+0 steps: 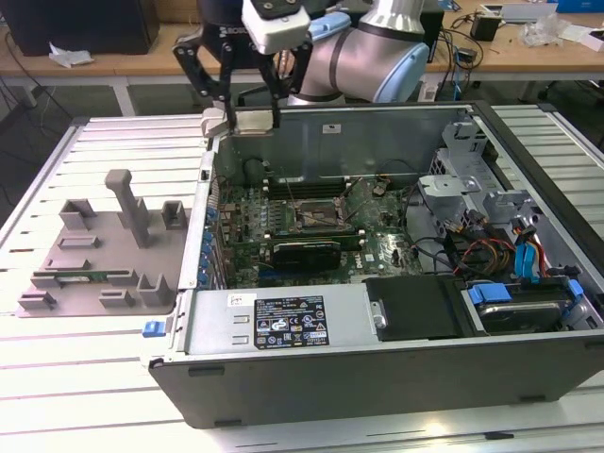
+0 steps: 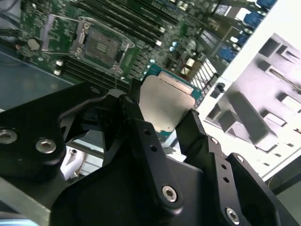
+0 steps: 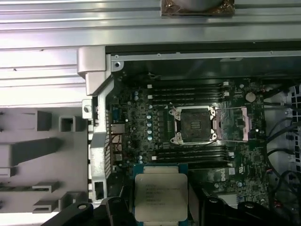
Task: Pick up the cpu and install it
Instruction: 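Pick up the cpu and move it towards the insertion slot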
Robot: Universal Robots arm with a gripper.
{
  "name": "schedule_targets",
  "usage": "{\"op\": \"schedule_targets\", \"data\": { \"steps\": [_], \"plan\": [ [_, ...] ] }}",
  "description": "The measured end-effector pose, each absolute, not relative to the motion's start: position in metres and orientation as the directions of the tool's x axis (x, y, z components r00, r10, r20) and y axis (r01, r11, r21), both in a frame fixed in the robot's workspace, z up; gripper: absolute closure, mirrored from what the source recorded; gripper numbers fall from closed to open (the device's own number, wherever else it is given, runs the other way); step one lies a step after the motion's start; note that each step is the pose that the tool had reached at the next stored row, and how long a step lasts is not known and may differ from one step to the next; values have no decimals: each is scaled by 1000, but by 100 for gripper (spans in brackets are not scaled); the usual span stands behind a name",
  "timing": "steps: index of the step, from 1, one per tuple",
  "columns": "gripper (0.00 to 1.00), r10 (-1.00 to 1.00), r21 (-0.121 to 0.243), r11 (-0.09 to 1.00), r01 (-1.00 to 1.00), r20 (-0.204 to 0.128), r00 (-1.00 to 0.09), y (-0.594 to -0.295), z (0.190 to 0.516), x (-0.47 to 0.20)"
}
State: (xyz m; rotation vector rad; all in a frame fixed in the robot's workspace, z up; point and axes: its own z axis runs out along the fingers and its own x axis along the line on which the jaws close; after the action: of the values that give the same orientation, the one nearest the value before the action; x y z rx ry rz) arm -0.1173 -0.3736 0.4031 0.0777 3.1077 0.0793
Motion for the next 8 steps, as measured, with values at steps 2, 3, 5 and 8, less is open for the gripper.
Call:
{"op": "schedule_targets", "data": {
  "steps": [2, 3, 5, 8],
  "plan": [
    [45, 51, 52, 997, 49, -31, -998, -374, 403, -110],
    [45, 51, 52, 997, 49, -31, -998, -374, 403, -106],
    [45, 51, 52, 997, 49, -31, -998, -374, 403, -99],
    [45, 51, 52, 997, 49, -31, -998, -374, 403, -90]
  ]
}}
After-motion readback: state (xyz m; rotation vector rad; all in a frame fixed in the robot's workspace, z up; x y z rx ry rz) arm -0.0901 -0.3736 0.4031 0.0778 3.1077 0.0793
